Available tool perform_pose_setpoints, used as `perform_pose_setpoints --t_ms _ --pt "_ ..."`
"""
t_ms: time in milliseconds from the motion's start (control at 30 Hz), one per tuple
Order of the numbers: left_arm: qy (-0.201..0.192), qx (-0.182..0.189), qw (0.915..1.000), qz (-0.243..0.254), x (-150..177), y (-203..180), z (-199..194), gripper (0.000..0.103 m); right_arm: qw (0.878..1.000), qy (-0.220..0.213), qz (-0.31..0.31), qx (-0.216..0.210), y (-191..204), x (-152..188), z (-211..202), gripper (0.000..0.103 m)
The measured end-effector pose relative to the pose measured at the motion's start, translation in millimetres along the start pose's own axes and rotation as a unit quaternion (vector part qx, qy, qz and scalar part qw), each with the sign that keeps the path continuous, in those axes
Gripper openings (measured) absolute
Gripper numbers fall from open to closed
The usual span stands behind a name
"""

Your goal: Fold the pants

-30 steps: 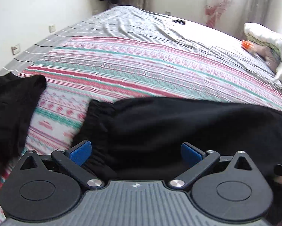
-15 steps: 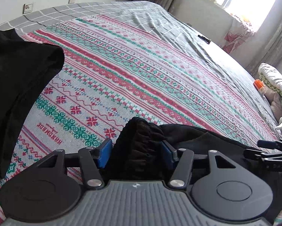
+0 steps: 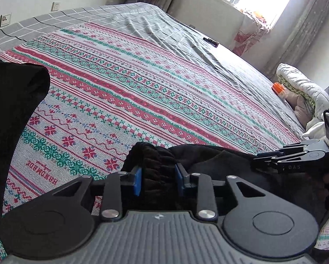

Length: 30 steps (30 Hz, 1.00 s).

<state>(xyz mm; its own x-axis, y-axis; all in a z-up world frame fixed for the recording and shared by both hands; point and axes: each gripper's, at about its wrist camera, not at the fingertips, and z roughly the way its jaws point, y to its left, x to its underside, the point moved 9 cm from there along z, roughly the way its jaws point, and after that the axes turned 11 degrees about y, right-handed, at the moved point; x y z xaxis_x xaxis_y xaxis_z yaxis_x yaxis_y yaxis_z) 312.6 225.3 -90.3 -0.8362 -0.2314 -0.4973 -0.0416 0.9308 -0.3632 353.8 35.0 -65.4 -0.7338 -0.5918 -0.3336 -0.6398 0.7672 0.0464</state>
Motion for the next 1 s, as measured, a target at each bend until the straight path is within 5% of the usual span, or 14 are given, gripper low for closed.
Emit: perform_pose_setpoints --t_ms 100,300,533,633,700,767,1000 --pt "-0.021 -0.006 0.9997 -0.011 -1 0 -1 0.047 0.999 0.001 -0.032 0.044 10 -4 -2 0.010" --pt "-0.085 -0.047 0.9953 -0.008 -10 -3 -18 0.044 0.995 -0.050 -0.017 0.087 5 -31 -20 0.007" --pt "-0.062 -0.072 0.9954 -0.014 -8 1 -7 0.052 0.990 -0.048 0.024 0.128 -9 -39 1 0.000" --pt "-0.077 -0.060 0.9949 -0.026 -10 -1 -21 0.067 0.991 -0.058 0.037 0.115 -8 -35 -11 0.018" --pt "-0.071 -0.046 0.9958 -0.036 -7 -5 -26 0.085 0.991 -0.064 0.026 0.117 -6 -30 -25 0.052" --pt "-0.070 -0.036 0.9959 -0.045 -4 -11 -31 0.094 0.990 -0.073 0.011 0.117 -5 -26 -41 0.072" --pt "-0.033 -0.039 0.9972 -0.054 29 -30 -40 0.103 0.994 -0.032 -0.059 0.087 20 -15 -45 0.072"
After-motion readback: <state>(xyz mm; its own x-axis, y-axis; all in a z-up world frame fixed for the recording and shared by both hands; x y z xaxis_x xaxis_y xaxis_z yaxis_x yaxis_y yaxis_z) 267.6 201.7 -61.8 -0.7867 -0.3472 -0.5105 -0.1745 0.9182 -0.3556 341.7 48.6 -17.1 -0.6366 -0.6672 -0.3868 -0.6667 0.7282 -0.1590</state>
